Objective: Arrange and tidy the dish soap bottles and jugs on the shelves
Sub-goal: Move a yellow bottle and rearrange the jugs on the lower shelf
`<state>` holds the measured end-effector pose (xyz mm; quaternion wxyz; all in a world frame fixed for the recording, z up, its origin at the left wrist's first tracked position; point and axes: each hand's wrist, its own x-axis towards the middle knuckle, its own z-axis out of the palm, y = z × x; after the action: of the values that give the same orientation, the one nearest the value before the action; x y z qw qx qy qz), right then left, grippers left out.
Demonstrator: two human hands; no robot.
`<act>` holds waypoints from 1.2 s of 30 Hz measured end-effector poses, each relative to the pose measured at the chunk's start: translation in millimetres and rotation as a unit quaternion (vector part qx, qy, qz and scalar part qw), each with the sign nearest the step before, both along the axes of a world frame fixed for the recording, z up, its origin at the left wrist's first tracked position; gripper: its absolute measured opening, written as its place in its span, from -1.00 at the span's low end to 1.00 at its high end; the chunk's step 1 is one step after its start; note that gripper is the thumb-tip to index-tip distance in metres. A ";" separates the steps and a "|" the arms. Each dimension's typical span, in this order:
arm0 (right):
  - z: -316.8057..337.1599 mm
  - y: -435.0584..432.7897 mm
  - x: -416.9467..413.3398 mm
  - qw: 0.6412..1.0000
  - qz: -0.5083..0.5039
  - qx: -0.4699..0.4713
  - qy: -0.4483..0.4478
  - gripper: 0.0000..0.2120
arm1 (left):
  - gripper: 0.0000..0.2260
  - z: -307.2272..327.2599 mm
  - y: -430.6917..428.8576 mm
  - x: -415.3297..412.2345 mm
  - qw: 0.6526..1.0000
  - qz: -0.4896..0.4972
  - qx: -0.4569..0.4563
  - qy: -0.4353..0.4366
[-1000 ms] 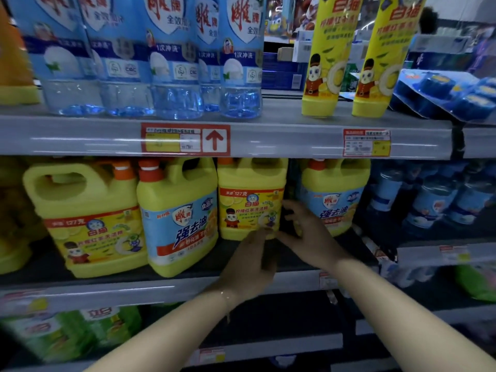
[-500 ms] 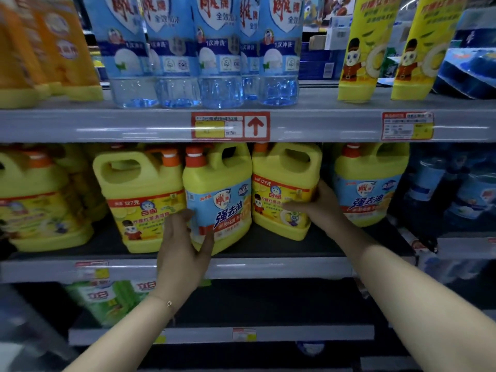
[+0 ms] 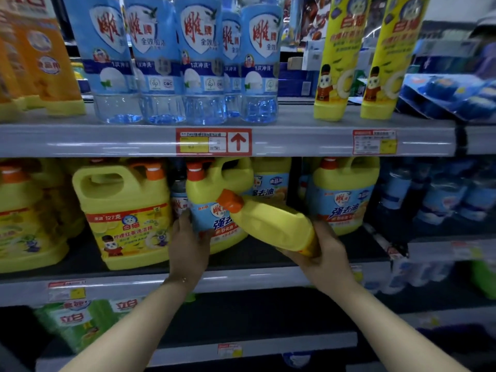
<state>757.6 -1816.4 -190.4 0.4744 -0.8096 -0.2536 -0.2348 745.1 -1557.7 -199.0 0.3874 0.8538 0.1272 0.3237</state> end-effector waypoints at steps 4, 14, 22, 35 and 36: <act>16.2 -3.1 -10.0 1.000 0.009 0.027 -0.011 -0.47 | -0.43 1.8 -5.6 28.4 0.996 -0.087 -0.016 0.006; 52.3 19.8 -29.4 0.985 0.158 0.043 0.052 -0.41 | -0.16 0.5 -8.0 -14.1 0.948 -0.308 -0.075 0.015; 72.9 98.1 -39.1 0.946 0.286 0.057 0.138 -0.37 | -0.44 21.4 60.3 -86.0 0.950 -0.224 -0.216 0.025; 60.9 273.0 -70.9 0.938 0.279 -0.014 0.204 -0.44 | -0.53 17.2 216.7 -173.6 0.976 -0.106 -0.193 0.004; 60.2 285.4 -72.6 0.940 0.273 -0.011 0.205 -0.46 | -0.51 17.4 228.3 -175.8 0.976 -0.102 -0.194 0.005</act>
<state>685.0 -1531.0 -130.2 0.5533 -0.7448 -0.3647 0.0782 569.2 -1329.3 -181.5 0.5761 0.7725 0.1020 0.2470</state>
